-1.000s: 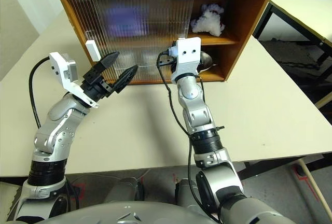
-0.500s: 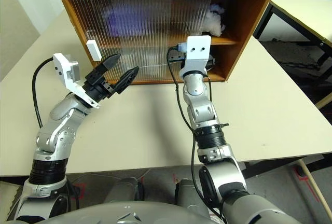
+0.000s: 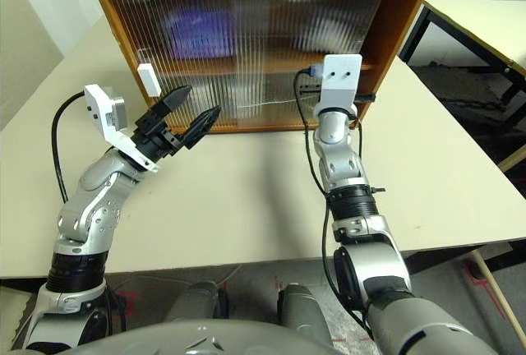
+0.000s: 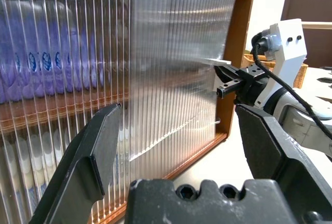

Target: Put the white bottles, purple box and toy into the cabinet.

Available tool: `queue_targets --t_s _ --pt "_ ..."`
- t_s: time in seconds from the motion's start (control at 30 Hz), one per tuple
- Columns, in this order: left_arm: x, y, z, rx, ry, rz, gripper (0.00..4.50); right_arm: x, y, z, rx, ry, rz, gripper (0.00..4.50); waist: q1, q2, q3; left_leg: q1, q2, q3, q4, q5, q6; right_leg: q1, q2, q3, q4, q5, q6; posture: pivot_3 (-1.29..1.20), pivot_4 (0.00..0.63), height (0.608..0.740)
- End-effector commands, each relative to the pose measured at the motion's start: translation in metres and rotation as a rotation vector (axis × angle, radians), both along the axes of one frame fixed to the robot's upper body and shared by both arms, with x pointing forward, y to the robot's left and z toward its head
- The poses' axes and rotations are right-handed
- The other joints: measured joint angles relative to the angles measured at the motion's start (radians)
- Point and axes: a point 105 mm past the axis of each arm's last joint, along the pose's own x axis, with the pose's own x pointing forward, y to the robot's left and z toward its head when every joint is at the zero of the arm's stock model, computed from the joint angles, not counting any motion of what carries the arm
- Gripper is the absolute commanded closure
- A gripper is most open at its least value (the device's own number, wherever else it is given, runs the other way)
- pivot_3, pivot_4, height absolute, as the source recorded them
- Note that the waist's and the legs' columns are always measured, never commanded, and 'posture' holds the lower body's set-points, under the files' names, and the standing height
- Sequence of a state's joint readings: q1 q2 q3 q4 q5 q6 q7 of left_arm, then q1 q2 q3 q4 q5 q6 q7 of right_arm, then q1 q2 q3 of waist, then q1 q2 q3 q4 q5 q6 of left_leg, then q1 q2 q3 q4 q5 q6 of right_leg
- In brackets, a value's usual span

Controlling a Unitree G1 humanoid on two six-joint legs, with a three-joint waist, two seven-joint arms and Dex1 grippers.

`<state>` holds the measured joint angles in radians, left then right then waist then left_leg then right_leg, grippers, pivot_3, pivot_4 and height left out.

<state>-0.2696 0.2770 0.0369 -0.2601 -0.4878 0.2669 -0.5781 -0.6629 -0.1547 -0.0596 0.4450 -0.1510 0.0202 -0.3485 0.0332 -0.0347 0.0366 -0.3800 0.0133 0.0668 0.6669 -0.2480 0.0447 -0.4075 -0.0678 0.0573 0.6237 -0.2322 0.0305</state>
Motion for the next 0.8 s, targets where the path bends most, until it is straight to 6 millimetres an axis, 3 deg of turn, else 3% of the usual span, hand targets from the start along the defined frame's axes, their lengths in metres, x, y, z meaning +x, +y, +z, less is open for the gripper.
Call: queue_targets --t_s 0.03,0.4,0.67,0.8 --pt "0.001 -0.003 0.002 0.008 -0.011 -0.008 0.0 0.002 -0.027 -0.006 -0.002 0.02 -0.085 4.47 -0.006 0.0 0.0 0.0 0.0 0.0 0.0 0.0 0.0 0.0 0.0 0.0 0.0 0.0 0.0 0.12 0.0 0.74" --pt "0.001 -0.002 0.002 0.009 -0.012 -0.005 0.0 0.006 -0.047 -0.01 -0.023 0.022 -0.132 4.47 -0.017 0.0 0.0 -0.001 -0.001 0.0 -0.001 0.001 0.001 0.001 0.0 0.0 -0.002 0.001 0.001 0.12 0.0 0.74" --pt "0.001 -0.005 0.0 0.004 -0.006 -0.012 0.0 -0.003 -0.027 -0.015 -0.045 0.025 -0.02 4.47 -0.017 0.0 0.0 -0.001 -0.001 0.0 -0.001 0.001 0.002 0.001 -0.001 0.0 -0.003 0.002 0.002 0.11 0.0 0.74" --pt "0.001 -0.006 -0.002 0.001 0.002 -0.018 0.0 -0.022 -0.011 -0.017 -0.075 0.024 0.081 3.41 -0.02 0.0 0.0 -0.003 0.0 -0.001 -0.002 0.001 0.002 -0.001 0.0 0.0 -0.003 0.001 0.002 0.09 0.0 0.74"
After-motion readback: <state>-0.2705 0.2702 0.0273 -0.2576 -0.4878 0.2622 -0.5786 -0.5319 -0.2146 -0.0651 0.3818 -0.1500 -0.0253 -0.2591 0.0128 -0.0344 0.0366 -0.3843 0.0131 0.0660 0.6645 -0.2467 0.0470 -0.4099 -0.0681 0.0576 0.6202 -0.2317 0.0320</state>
